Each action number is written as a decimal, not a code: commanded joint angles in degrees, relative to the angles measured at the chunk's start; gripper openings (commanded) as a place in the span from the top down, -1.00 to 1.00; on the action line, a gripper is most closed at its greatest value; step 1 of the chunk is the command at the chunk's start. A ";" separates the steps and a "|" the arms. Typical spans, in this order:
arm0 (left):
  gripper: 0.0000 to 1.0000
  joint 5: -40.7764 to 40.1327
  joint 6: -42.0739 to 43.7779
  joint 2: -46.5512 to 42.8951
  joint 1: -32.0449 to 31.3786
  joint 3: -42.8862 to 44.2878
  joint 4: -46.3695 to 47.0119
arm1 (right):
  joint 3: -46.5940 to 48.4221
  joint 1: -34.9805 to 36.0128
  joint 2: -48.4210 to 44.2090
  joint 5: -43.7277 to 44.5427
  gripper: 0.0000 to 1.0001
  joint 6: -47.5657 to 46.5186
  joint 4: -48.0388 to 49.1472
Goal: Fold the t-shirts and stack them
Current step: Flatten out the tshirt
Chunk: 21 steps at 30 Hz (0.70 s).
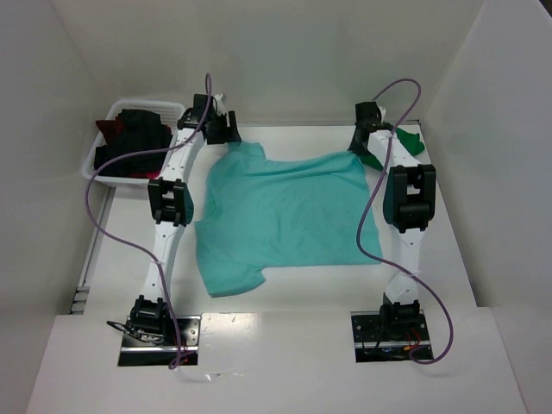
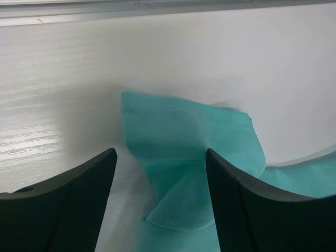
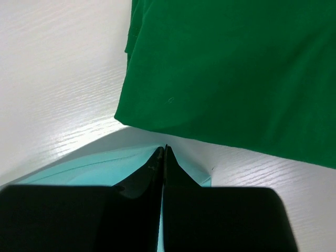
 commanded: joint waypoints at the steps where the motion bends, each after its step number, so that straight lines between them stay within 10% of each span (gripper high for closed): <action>1: -0.53 3.45 -0.80 1.85 0.22 2.37 -1.24 | 3.05 -1.37 0.45 1.63 1.00 -1.10 0.33; 9: -0.35 5.29 -0.80 2.91 -0.31 1.84 -1.85 | 3.05 -1.37 0.45 1.10 1.00 -1.10 0.33; 21: 0.44 8.99 -0.80 3.97 -0.83 1.84 -0.71 | 3.05 -1.37 0.98 0.57 1.00 -1.10 0.33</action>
